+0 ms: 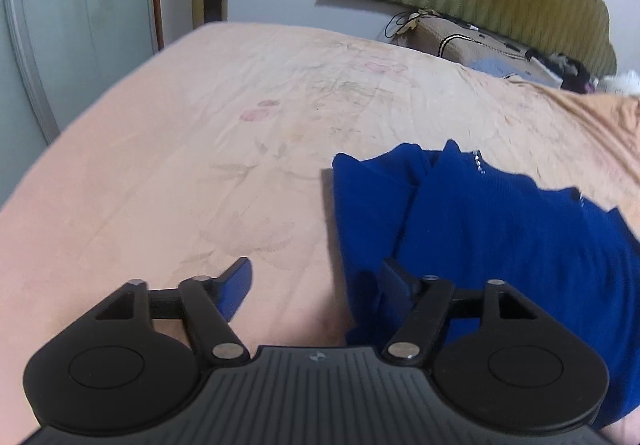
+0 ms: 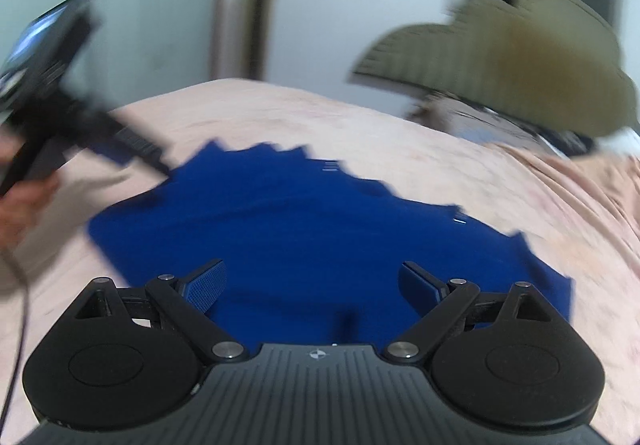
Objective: Fold small clothes
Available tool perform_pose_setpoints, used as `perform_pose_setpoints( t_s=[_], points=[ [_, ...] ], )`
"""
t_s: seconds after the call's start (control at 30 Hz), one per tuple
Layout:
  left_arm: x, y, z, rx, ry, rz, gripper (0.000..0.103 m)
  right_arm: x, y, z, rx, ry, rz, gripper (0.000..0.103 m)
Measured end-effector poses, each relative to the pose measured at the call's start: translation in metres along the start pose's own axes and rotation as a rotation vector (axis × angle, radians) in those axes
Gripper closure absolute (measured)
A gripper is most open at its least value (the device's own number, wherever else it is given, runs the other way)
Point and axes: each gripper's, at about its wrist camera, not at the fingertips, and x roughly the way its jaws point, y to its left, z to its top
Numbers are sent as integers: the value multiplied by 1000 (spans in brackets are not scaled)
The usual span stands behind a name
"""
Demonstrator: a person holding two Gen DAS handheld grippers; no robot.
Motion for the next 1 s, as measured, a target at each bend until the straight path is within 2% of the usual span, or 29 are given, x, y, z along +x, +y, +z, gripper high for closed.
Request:
perform_pose_setpoints(
  t_s=[0.2,0.27,0.3,0.43,0.47,0.67,0.83,0.93,1.0],
  points=[
    [27,14,12,-81,88,-163,29,8,54,-5,-195,23,27,12],
    [37,13,16,-85,119,-213,29,13,71,-6,-260,25,11,12],
    [41,13,18,-80,128,-230,25,17,79,-7,-287,30,1,13],
    [51,7,24,-63,149,-306,21,33,91,-11,-323,19,-40,15],
    [55,5,26,-61,153,-323,17,36,94,-8,-322,14,-50,15],
    [73,-12,42,-47,169,-383,14,58,105,3,-321,-15,-105,15],
    [88,-25,54,-48,158,-387,14,75,113,6,-358,-67,-139,15],
    [95,-34,60,-48,155,-386,15,79,116,6,-379,-88,-129,23],
    [98,-42,63,-24,144,-370,18,81,116,8,-377,-86,-110,32]
  ],
)
